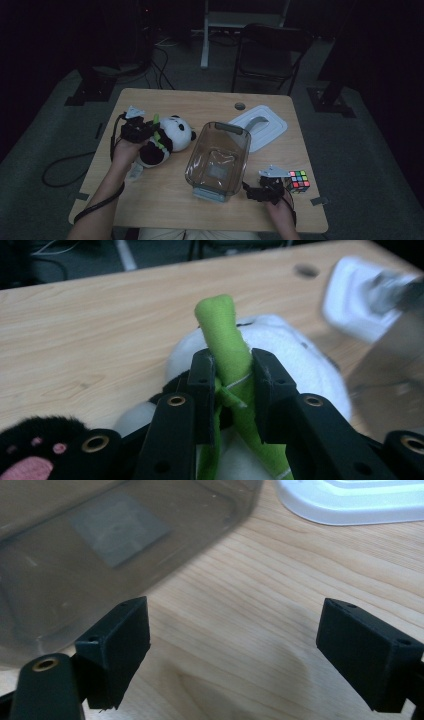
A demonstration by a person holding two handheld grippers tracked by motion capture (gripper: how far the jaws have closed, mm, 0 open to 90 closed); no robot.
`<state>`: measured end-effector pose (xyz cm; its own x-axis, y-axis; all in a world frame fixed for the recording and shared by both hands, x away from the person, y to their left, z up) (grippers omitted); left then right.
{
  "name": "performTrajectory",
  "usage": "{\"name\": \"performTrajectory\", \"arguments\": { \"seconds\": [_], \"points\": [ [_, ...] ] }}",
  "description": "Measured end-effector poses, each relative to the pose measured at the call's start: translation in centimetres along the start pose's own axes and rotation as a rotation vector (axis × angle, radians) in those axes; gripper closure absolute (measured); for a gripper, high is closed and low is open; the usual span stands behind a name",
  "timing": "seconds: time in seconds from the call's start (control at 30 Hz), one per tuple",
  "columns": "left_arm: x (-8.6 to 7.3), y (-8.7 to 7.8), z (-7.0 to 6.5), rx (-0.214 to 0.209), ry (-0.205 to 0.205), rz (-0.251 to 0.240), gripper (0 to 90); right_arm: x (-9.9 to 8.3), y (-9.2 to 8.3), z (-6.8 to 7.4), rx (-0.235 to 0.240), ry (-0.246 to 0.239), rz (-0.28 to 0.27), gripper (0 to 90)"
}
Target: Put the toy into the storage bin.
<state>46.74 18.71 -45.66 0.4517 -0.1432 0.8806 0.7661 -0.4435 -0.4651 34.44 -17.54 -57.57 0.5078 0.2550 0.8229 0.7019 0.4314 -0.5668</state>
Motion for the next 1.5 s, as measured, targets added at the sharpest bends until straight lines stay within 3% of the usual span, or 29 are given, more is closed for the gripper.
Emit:
{"name": "performTrajectory", "arguments": {
  "seconds": [0.17, 0.43, 0.67, 0.83, 1.13, 1.23, 1.3, 1.37, 1.5],
  "points": [
    [1.4, -1.5, -0.4, -0.037, -0.024, -0.045, 74.3, -0.1, 0.3, 1.1, 0.041, -0.022, 0.006, 13.6],
    [2.9, -3.3, -0.6, -0.026, -0.015, -0.098, 74.2, 0.4, 0.7, 2.2, 0.062, -0.040, -0.001, 13.8],
    [4.6, -4.6, -0.9, -0.028, -0.039, -0.146, 74.2, 0.9, 1.6, 3.3, 0.082, -0.066, -0.001, 13.8],
    [5.9, -5.6, -1.5, -0.030, -0.022, -0.171, 74.1, 1.7, 2.5, 4.5, 0.094, -0.085, -0.008, 13.7],
    [8.1, -6.1, -2.2, -0.043, -0.019, -0.194, 74.1, 3.5, 4.4, 7.9, 0.119, -0.102, -0.010, 12.8],
    [8.7, -6.3, -2.8, -0.044, -0.013, -0.203, 74.1, 4.1, 5.4, 9.4, 0.151, -0.110, 0.000, 12.6],
    [9.0, -6.3, -3.3, -0.050, -0.003, -0.207, 74.1, 4.4, 6.0, 10.1, 0.146, -0.129, 0.010, 12.1],
    [9.2, -6.3, -3.8, -0.057, 0.004, -0.211, 74.1, 4.9, 6.5, 11.4, 0.189, -0.149, -0.002, 12.1],
    [9.4, -5.9, -5.0, -0.072, -0.002, -0.217, 74.0, 5.6, 7.0, 12.2, 0.178, -0.152, -0.020, 12.1]
  ]
}}
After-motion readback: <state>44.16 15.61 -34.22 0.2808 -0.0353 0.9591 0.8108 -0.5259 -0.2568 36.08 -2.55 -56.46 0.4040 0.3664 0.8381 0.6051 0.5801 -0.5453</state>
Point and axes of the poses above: each handheld gripper's, and its own axes: y roughly forward along the jaws, x roughly out of its top, z roughly to its left, the point moved 9 cm from there along y, roughly forward along the jaws, and after that the axes turned 6 degrees about -z, right-handed, at the moved point
